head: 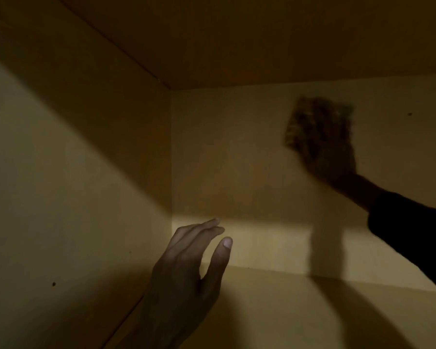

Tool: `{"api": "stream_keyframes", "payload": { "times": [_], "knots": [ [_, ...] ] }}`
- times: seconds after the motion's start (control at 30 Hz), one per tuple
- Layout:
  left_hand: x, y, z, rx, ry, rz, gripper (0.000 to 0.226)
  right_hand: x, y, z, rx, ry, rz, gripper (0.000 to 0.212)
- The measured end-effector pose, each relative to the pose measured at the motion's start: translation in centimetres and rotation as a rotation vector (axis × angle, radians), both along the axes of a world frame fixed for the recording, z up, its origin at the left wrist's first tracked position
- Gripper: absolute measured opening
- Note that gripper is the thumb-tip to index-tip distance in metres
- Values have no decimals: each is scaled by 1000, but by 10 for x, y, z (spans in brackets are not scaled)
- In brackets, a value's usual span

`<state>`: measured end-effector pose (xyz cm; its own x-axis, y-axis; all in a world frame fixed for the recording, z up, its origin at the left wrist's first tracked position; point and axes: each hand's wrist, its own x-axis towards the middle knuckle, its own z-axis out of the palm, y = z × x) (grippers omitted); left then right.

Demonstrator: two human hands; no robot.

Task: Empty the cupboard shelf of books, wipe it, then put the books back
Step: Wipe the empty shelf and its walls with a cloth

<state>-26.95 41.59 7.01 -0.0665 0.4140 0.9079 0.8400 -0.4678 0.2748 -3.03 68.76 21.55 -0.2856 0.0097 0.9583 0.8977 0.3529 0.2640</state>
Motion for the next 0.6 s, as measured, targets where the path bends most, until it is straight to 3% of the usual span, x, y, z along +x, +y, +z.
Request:
{"api": "stream_keyframes", "payload": {
  "times": [0.07, 0.13, 0.17, 0.27, 0.33, 0.4, 0.47, 0.6],
  "knots": [
    [-1, 1, 0, -6, -12, 1, 38, 22, -3, -12, -42, 131, -27, 57],
    [0, 2, 0, -9, -8, 8, 37, 15, -7, -49, -65, 97, -19, 56],
    [2, 2, -1, -17, 4, 11, 37, 5, -9, -77, -68, -43, 17, 56],
    [6, 2, -5, -58, 34, -4, 40, -22, -15, -159, -124, -772, 137, 50],
    [8, 2, -6, -80, 47, -14, 40, -28, -14, -181, -114, -1007, 97, 48],
    [8, 1, -8, -102, 53, -14, 41, -26, -13, -166, -143, -962, 105, 49],
    [7, 1, -8, -111, 50, -16, 43, -16, -13, -137, -156, -769, 131, 50],
    [9, 2, -8, -89, 38, -27, 41, 23, -10, -70, -140, -47, -13, 55]
  ]
}}
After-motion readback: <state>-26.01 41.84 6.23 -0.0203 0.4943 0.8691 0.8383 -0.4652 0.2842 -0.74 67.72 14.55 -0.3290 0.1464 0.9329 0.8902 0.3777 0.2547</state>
